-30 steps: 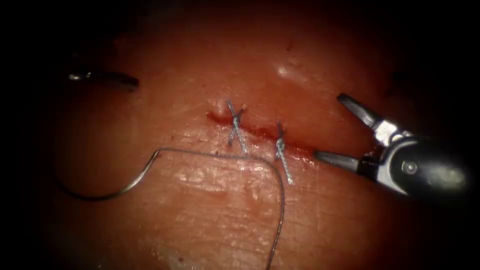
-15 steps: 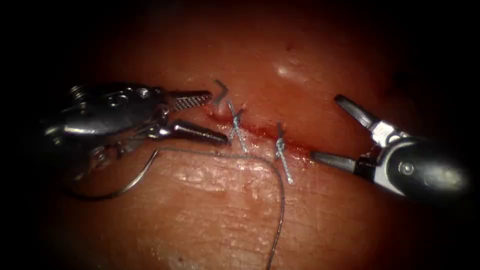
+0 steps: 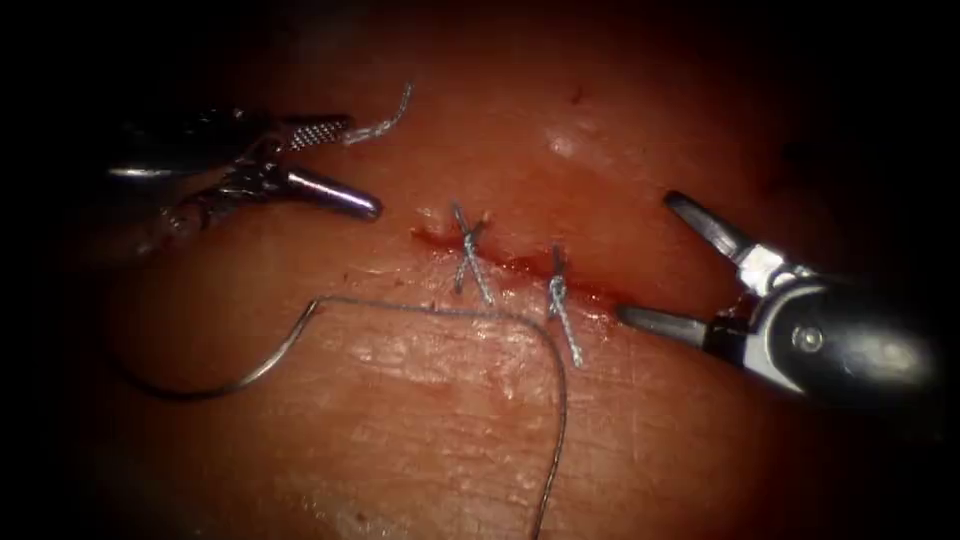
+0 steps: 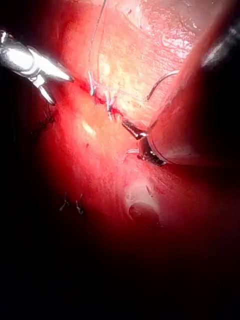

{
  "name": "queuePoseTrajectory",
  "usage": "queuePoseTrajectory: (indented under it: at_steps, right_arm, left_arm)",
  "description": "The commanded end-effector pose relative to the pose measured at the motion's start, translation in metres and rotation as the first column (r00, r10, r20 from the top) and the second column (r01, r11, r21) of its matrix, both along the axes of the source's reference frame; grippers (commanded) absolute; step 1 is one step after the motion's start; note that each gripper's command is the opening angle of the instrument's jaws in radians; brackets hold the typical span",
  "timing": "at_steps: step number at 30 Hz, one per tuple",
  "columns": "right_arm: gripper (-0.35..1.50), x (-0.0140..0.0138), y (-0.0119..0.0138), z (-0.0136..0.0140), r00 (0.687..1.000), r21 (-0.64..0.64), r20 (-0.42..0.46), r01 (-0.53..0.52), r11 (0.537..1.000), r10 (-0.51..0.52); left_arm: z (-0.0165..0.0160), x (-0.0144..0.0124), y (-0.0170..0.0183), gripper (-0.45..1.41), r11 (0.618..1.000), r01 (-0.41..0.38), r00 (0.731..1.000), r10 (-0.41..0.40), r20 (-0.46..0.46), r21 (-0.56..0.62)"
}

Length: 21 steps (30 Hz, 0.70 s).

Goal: Wound Closure

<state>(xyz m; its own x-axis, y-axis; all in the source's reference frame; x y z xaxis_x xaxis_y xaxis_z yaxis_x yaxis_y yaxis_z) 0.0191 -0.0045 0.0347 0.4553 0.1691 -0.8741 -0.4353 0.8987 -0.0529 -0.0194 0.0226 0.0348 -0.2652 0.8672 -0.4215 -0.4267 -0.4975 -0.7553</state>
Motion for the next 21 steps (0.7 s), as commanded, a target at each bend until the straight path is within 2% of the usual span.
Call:
queuePoseTrajectory:
  at_steps: [1, 7, 12, 16, 19, 20, 21]
  right_arm:
    - [1.23, 0.0006, 0.0001, 0.0006, 1.000, -0.002, -0.002, 0.001, 1.000, -0.001]
    - [1.23, 0.0007, 0.0001, 0.0006, 1.000, -0.001, -0.004, 0.003, 1.000, -0.003]
    - [1.25, 0.0007, 0.0001, 0.0006, 1.000, 0.004, -0.006, 0.000, 1.000, 0.000]
    - [1.25, 0.0007, 0.0001, 0.0006, 1.000, 0.004, -0.006, 0.000, 1.000, 0.000]
    - [1.25, 0.0007, 0.0001, 0.0006, 1.000, 0.004, -0.006, 0.000, 1.000, 0.000]
    - [1.25, 0.0007, 0.0001, 0.0006, 1.000, 0.004, -0.006, 0.000, 1.000, 0.000]
    - [1.25, 0.0007, 0.0001, 0.0006, 1.000, 0.004, -0.006, 0.000, 1.000, 0.000]
  left_arm:
    - [0.0011, -0.0002, 0.0004, 1.10, 1.000, -0.002, 1.000, 0.002, -0.011, 0.009]
    - [0.0038, 0.0013, 0.0006, 1.15, 0.999, -0.048, 0.996, 0.050, -0.079, 0.024]
    - [0.0044, 0.0028, 0.0021, 1.16, 0.994, -0.096, 0.984, 0.101, -0.149, 0.044]
    - [0.0047, 0.0049, 0.0028, 1.15, 0.976, -0.209, 0.924, 0.215, -0.315, 0.054]
    - [0.0040, 0.0055, 0.0026, 0.94, 0.966, -0.251, 0.889, 0.254, -0.382, 0.059]
    - [0.0032, 0.0056, 0.0026, 0.78, 0.965, -0.257, 0.886, 0.258, -0.385, 0.056]
    - [0.0019, 0.0053, 0.0025, 0.69, 0.960, -0.279, 0.893, 0.263, -0.364, 0.010]
